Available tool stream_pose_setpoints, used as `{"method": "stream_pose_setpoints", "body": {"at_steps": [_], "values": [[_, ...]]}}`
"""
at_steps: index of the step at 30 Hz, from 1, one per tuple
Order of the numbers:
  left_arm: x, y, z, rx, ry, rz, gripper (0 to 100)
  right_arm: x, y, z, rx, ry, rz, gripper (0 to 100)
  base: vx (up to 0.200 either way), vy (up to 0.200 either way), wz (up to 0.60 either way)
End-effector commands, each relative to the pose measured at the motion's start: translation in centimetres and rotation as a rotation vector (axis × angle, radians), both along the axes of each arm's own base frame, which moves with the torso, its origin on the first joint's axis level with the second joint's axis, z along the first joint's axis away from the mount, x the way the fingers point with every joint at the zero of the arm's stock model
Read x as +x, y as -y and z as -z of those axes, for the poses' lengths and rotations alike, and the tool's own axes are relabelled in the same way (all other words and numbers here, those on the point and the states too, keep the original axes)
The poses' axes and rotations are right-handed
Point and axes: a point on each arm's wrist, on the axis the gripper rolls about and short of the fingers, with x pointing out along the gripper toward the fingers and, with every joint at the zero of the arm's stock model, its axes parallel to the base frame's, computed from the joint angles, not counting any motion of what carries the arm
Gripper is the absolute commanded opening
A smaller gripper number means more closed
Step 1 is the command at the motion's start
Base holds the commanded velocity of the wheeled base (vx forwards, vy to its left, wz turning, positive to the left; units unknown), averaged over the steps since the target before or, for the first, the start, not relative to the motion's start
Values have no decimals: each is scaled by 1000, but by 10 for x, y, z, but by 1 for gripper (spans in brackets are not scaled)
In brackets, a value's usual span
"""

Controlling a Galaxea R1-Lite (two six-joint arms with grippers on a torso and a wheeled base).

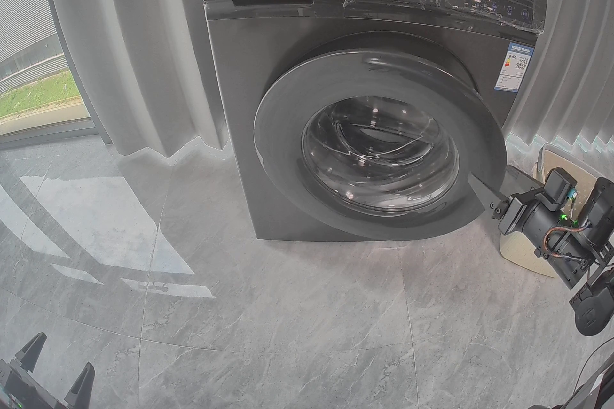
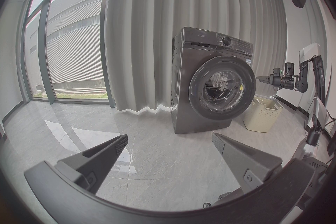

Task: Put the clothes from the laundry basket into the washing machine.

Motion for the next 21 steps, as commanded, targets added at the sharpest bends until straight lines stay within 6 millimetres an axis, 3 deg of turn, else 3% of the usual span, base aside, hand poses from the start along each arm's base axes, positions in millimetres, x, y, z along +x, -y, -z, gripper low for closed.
{"method": "stream_pose_setpoints", "body": {"at_steps": [1,8,21], "values": [[1,0,5,1,-19,0,100,3,-3,4,-2,-8,-7,100,0,0,0],[1,0,5,3,-19,0,100,5,-4,3,-1,-5,-6,100,0,-171,0],[1,0,5,3,-19,0,100,23,-8,4,40,-6,82,100,0,-15,0]]}}
